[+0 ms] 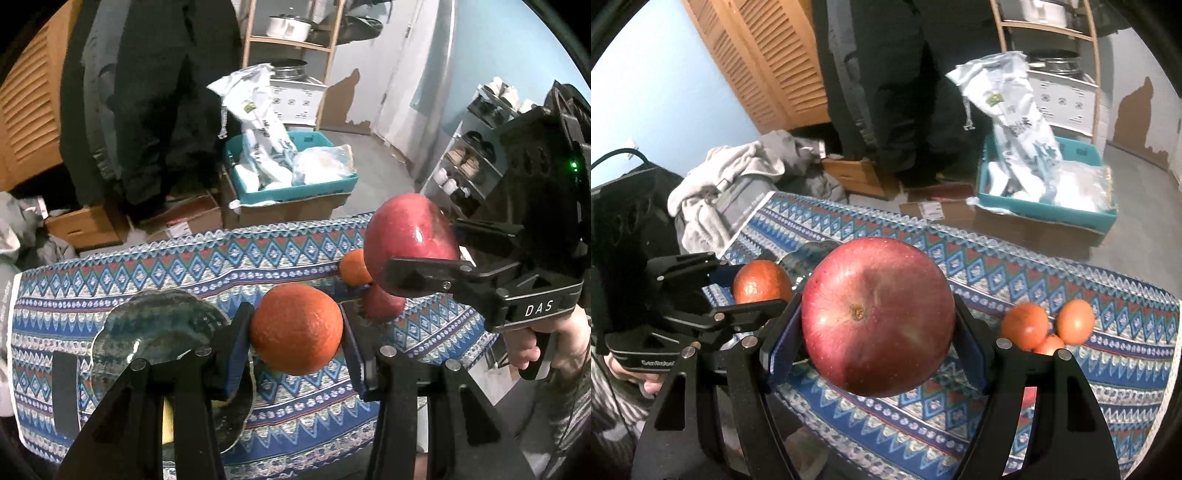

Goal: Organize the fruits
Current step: 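Lift the tangerine and red apple and carry them toward the glass bowl, then lower the tangerine and red apple into the glass bowl and open both tools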

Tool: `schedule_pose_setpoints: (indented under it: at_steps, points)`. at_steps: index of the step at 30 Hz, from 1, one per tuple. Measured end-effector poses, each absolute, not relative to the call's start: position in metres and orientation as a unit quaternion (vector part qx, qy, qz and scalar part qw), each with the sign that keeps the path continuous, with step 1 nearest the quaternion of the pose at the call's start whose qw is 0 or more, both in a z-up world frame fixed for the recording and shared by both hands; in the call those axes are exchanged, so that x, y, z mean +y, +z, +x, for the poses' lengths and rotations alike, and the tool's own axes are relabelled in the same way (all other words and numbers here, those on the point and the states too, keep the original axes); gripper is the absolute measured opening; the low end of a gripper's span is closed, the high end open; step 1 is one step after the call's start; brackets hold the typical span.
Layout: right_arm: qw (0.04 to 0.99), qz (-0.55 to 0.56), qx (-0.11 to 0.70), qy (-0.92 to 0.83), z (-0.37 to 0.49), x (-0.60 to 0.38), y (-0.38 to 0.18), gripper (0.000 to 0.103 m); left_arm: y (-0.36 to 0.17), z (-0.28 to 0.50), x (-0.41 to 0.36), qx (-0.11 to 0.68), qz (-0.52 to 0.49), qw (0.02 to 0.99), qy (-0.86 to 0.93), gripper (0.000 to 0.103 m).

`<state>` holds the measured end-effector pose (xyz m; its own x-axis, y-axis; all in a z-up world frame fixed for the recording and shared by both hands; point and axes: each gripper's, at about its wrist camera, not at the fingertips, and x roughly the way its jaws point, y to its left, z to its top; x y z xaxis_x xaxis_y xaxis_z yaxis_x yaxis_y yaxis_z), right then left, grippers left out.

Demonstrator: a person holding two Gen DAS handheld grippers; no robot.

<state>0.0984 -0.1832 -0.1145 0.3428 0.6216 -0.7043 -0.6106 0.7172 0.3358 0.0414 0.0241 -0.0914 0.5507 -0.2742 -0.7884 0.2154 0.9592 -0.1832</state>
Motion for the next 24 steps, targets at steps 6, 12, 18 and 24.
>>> schedule_pose_setpoints:
  at_steps: [6, 12, 18, 24]
  points:
    - [0.811, -0.001, 0.436, 0.391, 0.102, -0.156, -0.115, 0.074, -0.101, 0.039, 0.051, 0.460, -0.051, 0.878, -0.121, 0.047]
    - [0.802, -0.013, 0.442, 0.403, 0.104, -0.124, -0.118, 0.074, -0.108, 0.038, 0.077, 0.462, -0.068, 0.878, -0.103, 0.047]
    - [0.789, -0.023, 0.457, 0.410, 0.107, -0.093, -0.132, 0.074, -0.118, 0.038, 0.103, 0.471, -0.083, 0.874, -0.081, 0.047]
    - [0.777, -0.033, 0.471, 0.417, 0.114, -0.063, -0.147, 0.074, -0.131, 0.037, 0.129, 0.478, -0.093, 0.872, -0.054, 0.047]
